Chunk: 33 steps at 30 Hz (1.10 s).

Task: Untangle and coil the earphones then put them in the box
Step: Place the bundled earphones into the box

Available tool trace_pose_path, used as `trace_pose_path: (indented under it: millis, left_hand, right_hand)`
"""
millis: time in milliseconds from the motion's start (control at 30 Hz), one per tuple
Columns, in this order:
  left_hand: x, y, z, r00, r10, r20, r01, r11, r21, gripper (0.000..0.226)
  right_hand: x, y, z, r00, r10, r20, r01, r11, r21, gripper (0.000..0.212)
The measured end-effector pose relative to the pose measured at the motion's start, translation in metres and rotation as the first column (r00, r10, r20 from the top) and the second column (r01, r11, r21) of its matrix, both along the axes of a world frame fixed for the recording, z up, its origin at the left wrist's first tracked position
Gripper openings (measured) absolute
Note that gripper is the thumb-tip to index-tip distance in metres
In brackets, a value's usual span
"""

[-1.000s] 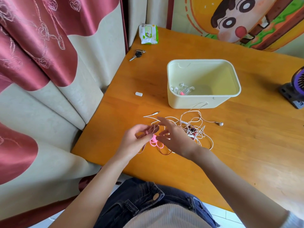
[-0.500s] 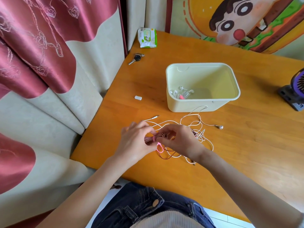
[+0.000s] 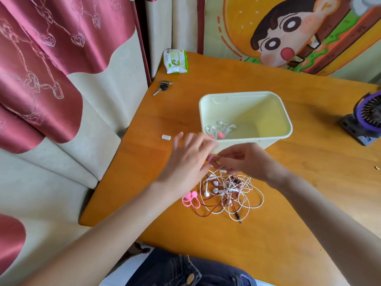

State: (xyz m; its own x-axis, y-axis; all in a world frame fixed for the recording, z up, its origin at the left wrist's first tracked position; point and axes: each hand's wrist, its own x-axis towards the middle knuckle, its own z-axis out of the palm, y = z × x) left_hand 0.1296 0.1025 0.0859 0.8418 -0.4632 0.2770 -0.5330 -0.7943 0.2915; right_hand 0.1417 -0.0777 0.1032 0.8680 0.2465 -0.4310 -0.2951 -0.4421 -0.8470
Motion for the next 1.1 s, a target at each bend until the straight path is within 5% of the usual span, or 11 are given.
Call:
trace_pose_path:
  millis: [133, 300, 667, 867, 967, 1100]
  left_hand:
    - [0.034, 0.000, 0.005, 0.980, 0.148, -0.132, -0.178, 0.951, -0.252, 0.044]
    - [0.064, -0.002, -0.016, 0.960, 0.124, -0.250, -0.125, 0.992, 0.012, 0.036]
    - [0.073, -0.010, -0.036, 0.977, 0.135, -0.163, -0.140, 0.990, -0.020, 0.015]
    - [0.072, -0.009, -0.038, 0.980, 0.117, -0.162, -0.125, 0.991, -0.046, 0.015]
    - [0.070, -0.008, -0.040, 0.981, 0.103, -0.162, -0.114, 0.992, -0.060, 0.015]
    - [0.057, -0.006, -0.045, 0.979, 0.138, -0.147, -0.157, 0.979, -0.127, 0.017]
  right_hand:
    - [0.023, -0.026, 0.011, 0.971, -0.208, 0.122, 0.195, 0.975, 0.111, 0.005]
    - [0.061, -0.043, -0.010, 0.908, -0.358, 0.217, 0.356, 0.933, 0.052, 0.008]
    - [0.127, -0.044, -0.074, 0.944, -0.120, 0.308, 0.263, 0.838, -0.478, 0.020]
    - [0.129, -0.043, -0.079, 0.995, 0.047, 0.093, 0.021, 0.778, -0.627, 0.009]
    - [0.121, -0.034, -0.071, 0.960, 0.012, 0.281, 0.155, 0.809, -0.567, 0.017]
    - [0.081, -0.006, -0.054, 0.792, 0.014, 0.611, 0.228, 0.921, -0.317, 0.013]
